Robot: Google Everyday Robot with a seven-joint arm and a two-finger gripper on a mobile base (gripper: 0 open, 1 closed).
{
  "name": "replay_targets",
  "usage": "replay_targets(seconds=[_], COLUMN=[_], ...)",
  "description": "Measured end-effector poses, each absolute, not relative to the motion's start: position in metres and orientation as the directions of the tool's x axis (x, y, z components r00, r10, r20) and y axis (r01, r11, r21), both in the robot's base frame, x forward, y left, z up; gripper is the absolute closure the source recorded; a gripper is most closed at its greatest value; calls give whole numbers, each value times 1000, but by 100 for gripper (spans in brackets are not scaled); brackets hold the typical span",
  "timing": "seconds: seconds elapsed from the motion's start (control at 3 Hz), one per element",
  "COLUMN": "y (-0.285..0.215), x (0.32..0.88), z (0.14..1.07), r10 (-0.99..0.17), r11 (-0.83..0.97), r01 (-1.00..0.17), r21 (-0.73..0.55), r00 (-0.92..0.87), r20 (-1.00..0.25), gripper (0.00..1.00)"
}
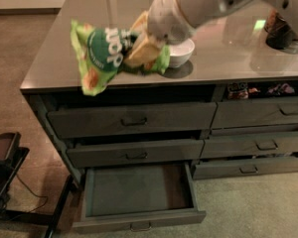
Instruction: Place green rice chip bag into bottom drawer
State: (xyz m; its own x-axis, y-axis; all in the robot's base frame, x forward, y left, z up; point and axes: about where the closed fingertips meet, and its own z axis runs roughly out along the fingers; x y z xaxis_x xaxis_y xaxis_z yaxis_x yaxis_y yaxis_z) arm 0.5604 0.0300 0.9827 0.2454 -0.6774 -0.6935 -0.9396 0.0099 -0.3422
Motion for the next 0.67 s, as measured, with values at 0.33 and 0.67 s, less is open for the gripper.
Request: replay_targets(seconds=[0.33, 0.67], y=[37, 37], x=[519, 505], z=[949, 881], r10=[-653, -634], r11=[30, 100], r01=[-957, -969], r21=[-289, -226], r00=[200, 113], r20=[-731, -765], gripper=[100, 100])
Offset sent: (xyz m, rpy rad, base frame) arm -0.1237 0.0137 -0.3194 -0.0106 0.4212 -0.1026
